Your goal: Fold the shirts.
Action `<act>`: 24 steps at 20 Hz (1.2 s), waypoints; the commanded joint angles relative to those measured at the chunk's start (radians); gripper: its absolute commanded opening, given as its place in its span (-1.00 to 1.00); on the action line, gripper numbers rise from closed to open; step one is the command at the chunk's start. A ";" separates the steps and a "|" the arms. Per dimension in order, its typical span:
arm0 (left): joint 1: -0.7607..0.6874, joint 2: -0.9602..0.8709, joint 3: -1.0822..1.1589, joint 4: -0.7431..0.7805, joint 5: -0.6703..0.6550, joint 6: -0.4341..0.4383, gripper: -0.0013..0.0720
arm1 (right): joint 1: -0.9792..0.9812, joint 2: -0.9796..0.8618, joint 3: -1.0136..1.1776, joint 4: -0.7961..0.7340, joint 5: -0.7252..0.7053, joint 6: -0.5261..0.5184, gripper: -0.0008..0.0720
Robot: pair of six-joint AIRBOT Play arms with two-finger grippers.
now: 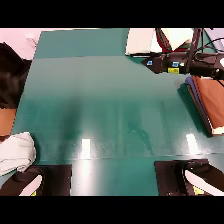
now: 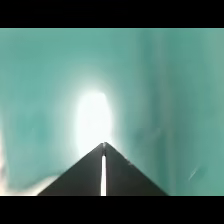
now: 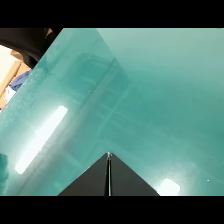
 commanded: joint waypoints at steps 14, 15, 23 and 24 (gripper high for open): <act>0.269 0.141 -0.673 0.176 -0.006 -0.061 0.52 | 0.001 0.000 0.001 0.000 0.002 0.000 -0.92; 0.269 0.142 -0.672 0.176 -0.018 -0.075 0.07 | 0.001 0.000 0.001 0.001 0.001 0.000 -0.92; 0.164 0.142 -0.123 0.042 -0.021 -0.087 -0.92 | -0.052 0.070 0.105 0.003 -0.001 0.001 -0.92; 0.109 0.142 -0.023 0.011 -0.014 -0.097 -0.92 | -0.068 0.073 0.150 0.003 -0.002 0.001 -0.93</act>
